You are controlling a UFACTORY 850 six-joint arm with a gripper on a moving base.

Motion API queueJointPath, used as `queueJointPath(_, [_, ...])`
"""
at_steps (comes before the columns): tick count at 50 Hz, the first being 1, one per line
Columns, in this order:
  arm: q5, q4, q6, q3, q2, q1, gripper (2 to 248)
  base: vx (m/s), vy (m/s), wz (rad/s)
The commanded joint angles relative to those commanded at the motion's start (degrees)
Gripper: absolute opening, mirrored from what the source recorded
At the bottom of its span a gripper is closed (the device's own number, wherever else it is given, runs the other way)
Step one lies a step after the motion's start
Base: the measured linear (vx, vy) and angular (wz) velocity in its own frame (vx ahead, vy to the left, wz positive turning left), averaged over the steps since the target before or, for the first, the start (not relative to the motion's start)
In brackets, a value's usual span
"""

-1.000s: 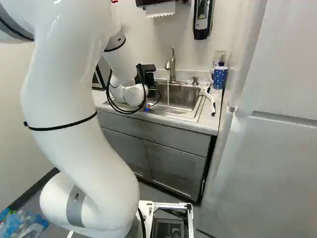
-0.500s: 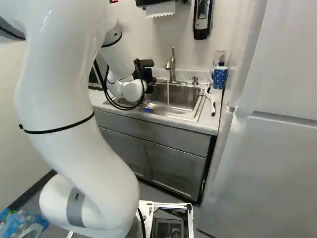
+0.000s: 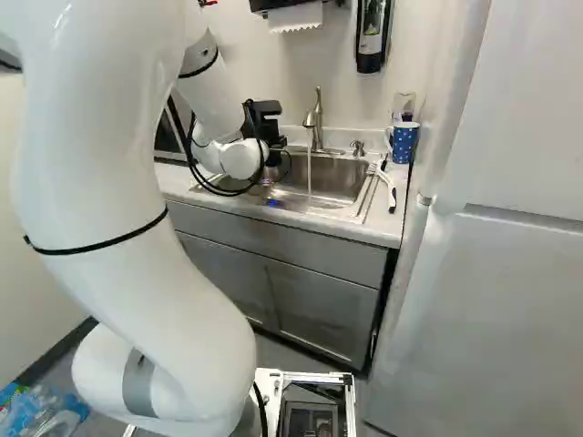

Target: Rinse the cup and place it in the tray

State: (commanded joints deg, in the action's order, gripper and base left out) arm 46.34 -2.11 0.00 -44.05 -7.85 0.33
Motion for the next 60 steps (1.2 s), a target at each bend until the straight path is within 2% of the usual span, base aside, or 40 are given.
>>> queueJointPath(34, [-0.56, 0.00, 0.00, -1.38, 2.82, 1.67, 126, 0.000, 0.000, 0.000])
queueJointPath(60, [-3.20, 0.07, 0.00, -2.80, 4.60, 3.00, 126, 0.000, 0.000, 0.000])
